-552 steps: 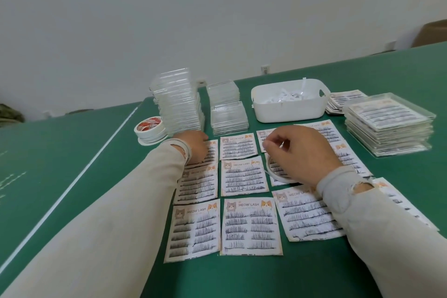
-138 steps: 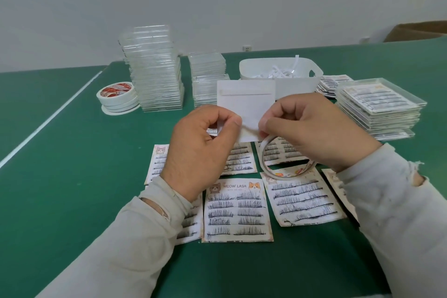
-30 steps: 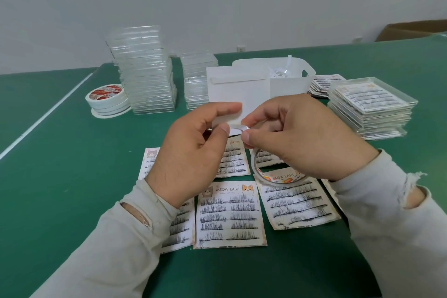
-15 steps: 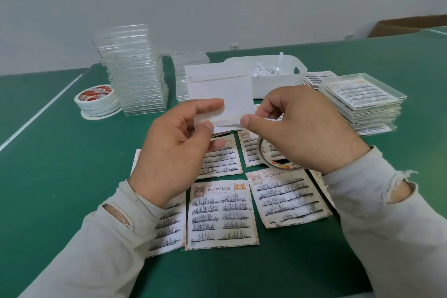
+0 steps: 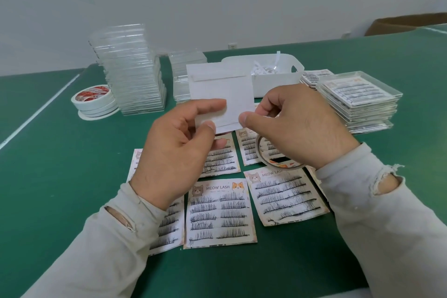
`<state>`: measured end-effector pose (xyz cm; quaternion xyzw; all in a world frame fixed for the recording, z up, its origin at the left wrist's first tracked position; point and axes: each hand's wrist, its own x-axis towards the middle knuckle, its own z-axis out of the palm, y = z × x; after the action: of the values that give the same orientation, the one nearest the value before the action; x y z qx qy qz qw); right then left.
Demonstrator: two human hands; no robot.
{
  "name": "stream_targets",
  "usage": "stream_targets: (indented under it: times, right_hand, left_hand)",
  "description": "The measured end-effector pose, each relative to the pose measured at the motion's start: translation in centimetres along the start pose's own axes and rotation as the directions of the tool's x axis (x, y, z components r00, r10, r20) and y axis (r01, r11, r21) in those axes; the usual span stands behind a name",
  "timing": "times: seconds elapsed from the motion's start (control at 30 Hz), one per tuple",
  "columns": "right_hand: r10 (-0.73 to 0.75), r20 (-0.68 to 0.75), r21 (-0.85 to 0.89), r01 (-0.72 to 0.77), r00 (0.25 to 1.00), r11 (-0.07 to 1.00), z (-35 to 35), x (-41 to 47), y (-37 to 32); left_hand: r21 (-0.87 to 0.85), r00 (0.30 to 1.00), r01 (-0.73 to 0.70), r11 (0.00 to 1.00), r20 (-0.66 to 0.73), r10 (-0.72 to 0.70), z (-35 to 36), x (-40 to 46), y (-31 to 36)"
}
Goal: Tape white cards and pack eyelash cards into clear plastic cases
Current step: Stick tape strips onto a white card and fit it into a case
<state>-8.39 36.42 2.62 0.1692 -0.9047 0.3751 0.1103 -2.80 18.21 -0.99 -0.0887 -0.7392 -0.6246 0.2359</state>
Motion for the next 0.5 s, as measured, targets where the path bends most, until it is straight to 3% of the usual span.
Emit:
stream_targets:
  times: [0.1,0.27,0.33,0.5]
  right_hand:
    - [-0.026,0.035,0.052,0.024,0.999,0.998,0.3,-0.2,-0.2]
    - [-0.06,0.132,0.331,0.013,0.989,0.944,0.7,-0.3,-0.7]
    - [-0.075,0.128,0.391,0.019,0.989,0.92,0.9,-0.3,-0.7]
    - [-0.077,0.078,0.436,0.036,0.994,0.899,1.1,-0.2,-0.6]
  left_hand:
    - [0.044,0.994,-0.025,0.999,-0.108,0.03,0.5,0.0,-0.1]
    - [0.122,0.959,-0.055,0.991,-0.269,0.087,0.4,0.3,-0.2]
    - [0.064,0.945,-0.069,0.996,-0.315,0.086,0.4,0.3,-0.2]
    - [-0.137,0.971,-0.084,0.987,-0.233,0.05,1.7,-0.1,-0.5]
